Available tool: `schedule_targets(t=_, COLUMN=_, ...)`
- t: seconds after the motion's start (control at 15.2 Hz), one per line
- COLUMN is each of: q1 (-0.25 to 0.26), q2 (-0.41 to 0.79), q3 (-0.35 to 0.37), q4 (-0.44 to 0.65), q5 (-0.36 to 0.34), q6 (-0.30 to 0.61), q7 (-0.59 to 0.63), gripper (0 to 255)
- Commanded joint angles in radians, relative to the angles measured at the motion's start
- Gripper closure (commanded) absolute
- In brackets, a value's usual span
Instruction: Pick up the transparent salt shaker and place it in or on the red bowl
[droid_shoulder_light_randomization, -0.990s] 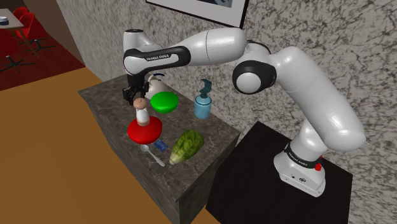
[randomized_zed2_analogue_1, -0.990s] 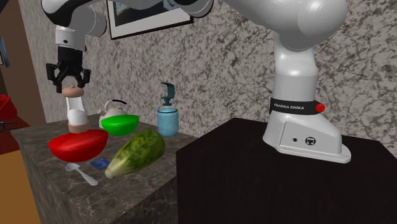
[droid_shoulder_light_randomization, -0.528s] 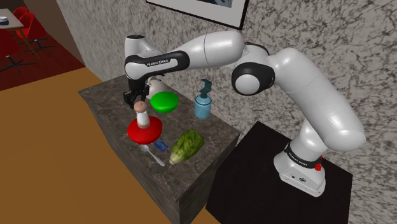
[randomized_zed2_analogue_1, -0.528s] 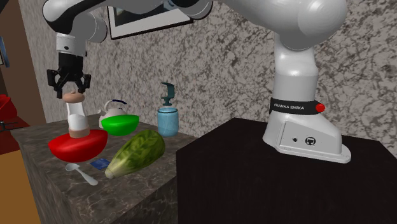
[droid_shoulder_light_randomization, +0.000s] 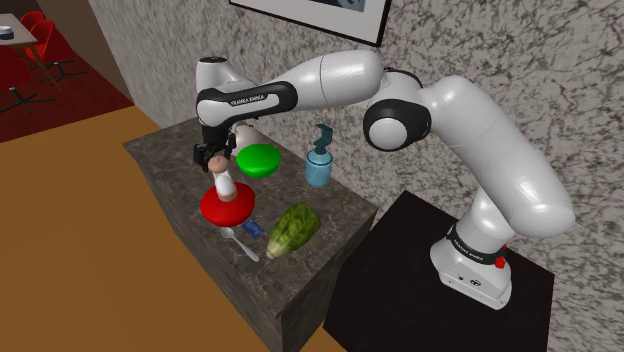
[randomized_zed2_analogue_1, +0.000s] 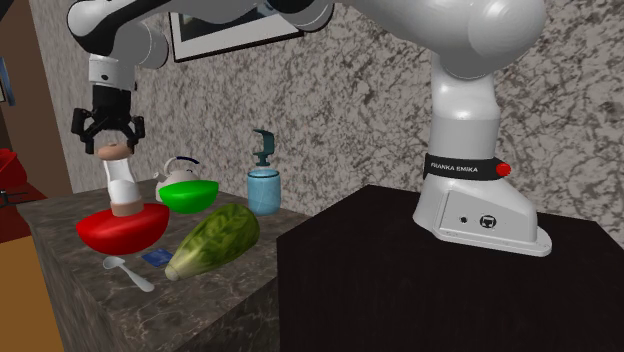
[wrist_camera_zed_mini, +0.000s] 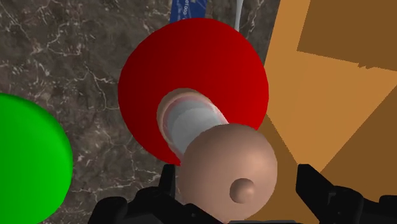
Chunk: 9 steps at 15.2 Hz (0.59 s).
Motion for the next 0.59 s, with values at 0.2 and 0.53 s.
schedule_targets(t=0.2, q1=-0.003, q2=-0.045, q3=-0.003, q4=-0.013, q5=-0.002, q6=-0.033, q7=0.0, gripper=0)
schedule_targets(t=0.53, q1=-0.006, q2=-0.079, q3=-0.005, q4=-0.014, q5=-0.004, q6=-0.066, q7=0.0, gripper=0)
